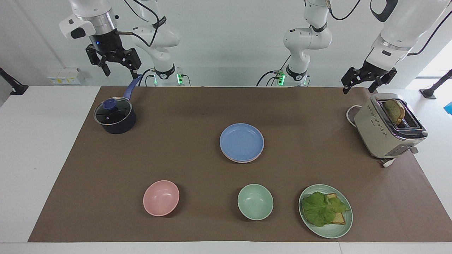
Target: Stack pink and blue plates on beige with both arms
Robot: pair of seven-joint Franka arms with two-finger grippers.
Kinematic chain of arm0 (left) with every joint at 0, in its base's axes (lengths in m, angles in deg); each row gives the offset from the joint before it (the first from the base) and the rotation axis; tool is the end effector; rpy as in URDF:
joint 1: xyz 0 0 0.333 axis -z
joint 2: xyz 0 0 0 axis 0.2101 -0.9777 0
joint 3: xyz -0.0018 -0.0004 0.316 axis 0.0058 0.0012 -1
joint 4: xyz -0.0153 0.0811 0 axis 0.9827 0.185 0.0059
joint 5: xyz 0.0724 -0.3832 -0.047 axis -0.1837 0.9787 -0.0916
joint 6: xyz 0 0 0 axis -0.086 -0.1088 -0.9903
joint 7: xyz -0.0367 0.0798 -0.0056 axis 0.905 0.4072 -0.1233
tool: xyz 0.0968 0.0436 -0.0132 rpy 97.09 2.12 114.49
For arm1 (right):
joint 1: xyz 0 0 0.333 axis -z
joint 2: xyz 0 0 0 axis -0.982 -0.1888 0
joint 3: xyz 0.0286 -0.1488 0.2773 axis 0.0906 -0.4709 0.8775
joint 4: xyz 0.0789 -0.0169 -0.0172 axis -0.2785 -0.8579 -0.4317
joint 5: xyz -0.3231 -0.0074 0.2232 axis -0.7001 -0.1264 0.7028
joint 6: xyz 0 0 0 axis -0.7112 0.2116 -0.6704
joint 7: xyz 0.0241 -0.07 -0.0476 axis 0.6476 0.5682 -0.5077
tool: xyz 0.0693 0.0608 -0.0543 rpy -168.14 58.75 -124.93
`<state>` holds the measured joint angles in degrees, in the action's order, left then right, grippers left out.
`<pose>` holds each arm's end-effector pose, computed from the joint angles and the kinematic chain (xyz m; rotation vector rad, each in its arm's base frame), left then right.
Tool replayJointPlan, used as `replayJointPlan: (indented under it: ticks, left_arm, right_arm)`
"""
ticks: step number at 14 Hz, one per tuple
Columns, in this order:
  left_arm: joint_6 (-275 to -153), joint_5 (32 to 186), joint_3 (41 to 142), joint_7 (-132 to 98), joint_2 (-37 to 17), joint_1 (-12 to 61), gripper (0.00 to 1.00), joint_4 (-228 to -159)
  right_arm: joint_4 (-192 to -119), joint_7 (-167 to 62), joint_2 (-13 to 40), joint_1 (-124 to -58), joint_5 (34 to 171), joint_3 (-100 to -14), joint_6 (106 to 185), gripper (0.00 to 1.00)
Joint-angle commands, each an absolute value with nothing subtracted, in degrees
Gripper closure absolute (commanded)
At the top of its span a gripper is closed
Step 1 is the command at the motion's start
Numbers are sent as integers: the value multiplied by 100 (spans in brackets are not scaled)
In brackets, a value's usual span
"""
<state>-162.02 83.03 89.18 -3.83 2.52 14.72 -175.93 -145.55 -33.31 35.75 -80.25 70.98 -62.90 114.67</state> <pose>0.5312 -0.0289 0.6361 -3.1276 0.0247 0.0595 0.5088 0.0200 0.6578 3.1102 -0.2267 0.0124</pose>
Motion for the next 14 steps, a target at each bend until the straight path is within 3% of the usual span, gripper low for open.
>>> replayJointPlan:
  ticks: [1, 14]
  left_arm:
    - [-16204, 8251, 8950, -425, 353, 1441, 0, -17693]
    - [-16204, 8251, 8950, -425, 353, 1441, 0, -17693]
  right_arm:
    - [-14677, -3493, 3560, -7851, 7210, -6304, 11618, 0]
    - [-14757, -3835, 3525, -7937, 7218, -6383, 11759, 0]
